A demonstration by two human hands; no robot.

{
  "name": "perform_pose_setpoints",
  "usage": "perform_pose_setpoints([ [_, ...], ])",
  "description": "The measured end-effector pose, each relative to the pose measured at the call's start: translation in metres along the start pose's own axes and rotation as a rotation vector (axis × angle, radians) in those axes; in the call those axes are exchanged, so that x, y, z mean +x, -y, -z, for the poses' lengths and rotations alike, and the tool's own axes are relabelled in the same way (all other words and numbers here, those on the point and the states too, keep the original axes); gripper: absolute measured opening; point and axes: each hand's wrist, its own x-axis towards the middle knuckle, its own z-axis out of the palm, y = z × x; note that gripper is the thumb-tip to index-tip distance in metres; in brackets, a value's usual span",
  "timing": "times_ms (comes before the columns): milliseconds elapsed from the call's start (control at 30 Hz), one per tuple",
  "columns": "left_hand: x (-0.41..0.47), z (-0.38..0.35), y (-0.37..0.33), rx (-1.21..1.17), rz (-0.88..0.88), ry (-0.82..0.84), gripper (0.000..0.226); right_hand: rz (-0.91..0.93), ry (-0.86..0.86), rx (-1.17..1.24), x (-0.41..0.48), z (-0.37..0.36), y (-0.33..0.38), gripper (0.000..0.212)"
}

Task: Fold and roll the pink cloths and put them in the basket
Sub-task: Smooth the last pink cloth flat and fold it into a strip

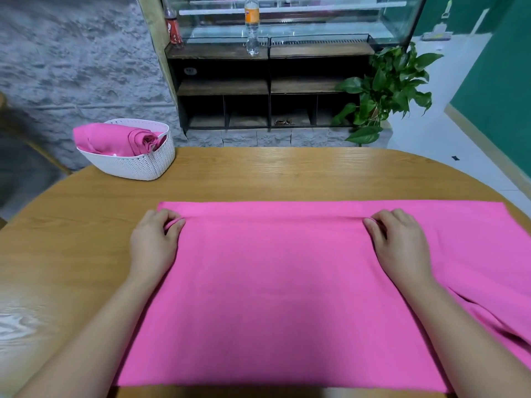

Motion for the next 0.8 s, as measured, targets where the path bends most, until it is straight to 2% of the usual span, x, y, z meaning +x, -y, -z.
perform_pose_setpoints([
  [267,-0.045,0.024,0.001,-0.025,0.044,-0.007,0.001,0.016,0.006,0.007,-0.034,0.017,0.006,0.020],
  [500,-0.002,0.044,-0.017,-0.100,0.034,0.003,0.001,0.013,0.001,0.010,-0.031,0.019,0.009,0.021],
  [700,0.021,0.019,-0.005,-0.045,0.093,0.082,0.005,0.003,0.000,0.005,-0.032,0.020,0.009,0.020],
  [800,0.016,0.008,0.003,-0.007,0.065,0.042,0.003,0.001,-0.003,0.001,-0.033,0.021,0.009,0.020],
])
